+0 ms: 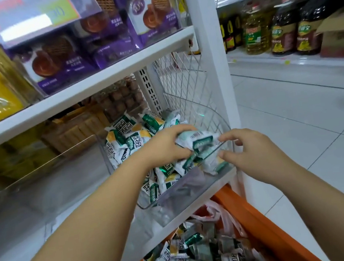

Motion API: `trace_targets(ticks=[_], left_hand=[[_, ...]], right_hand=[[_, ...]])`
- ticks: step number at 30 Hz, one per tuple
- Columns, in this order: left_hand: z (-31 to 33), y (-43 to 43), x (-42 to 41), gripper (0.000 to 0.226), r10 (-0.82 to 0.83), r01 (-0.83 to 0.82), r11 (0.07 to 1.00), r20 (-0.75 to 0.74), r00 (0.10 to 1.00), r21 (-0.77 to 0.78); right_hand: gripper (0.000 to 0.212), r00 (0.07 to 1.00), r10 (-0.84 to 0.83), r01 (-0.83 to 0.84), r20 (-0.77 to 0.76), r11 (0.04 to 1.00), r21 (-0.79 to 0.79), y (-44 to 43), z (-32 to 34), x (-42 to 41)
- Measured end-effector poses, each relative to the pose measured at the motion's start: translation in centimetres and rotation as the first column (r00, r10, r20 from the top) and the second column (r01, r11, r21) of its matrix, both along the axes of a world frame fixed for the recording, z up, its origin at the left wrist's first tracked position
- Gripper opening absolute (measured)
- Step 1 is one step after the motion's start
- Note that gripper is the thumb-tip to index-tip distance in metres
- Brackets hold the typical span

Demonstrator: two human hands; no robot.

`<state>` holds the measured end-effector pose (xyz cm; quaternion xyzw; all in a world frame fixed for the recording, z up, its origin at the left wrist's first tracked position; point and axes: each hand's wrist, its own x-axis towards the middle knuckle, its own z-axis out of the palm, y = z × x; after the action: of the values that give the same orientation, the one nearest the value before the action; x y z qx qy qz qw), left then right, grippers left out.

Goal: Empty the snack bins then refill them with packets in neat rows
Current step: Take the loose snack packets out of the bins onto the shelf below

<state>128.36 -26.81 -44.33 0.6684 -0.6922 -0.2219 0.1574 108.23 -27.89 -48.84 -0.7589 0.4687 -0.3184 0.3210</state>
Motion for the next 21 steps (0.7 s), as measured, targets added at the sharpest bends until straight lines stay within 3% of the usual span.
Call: trace_targets(ticks=[4,7,12,16,21], left_hand=[[3.0,4.6,0.3,0.056,0.046,-0.058,0.977,-0.061,0.997,-0.204],[3.4,9.4,0.4,0.056,0.023,-0.060,0.972,-0.165,0.986,-0.226],[-1.2,17.0,-0.1,0.053,0.020,-0.006,0.999,-0.275,0.961,0.054],[-9.9,20.3,0.4,0.062,0.064,-0.048,0.968,-0.058,0.996,0.248],[-16.6,21.4,1.0,0.066,0.122,-0.119,0.947,0.006,0.992,0.299]], right_hand=[[0.039,0.997,0.071,-0.071,-0.008,0.997,-0.035,0.6,-0.1,0.8],[0.042,0.984,0.152,-0.158,-0.087,0.986,-0.062,1.1,-0.6,1.5],[0.043,0.961,0.201,-0.216,-0.192,0.975,-0.060,1.1,-0.6,1.4],[0.044,0.955,0.214,-0.227,-0.204,0.973,-0.043,1.3,-1.1,1.9],[0.046,0.956,0.212,-0.223,-0.203,0.974,-0.034,1.6,-1.2,2.6]])
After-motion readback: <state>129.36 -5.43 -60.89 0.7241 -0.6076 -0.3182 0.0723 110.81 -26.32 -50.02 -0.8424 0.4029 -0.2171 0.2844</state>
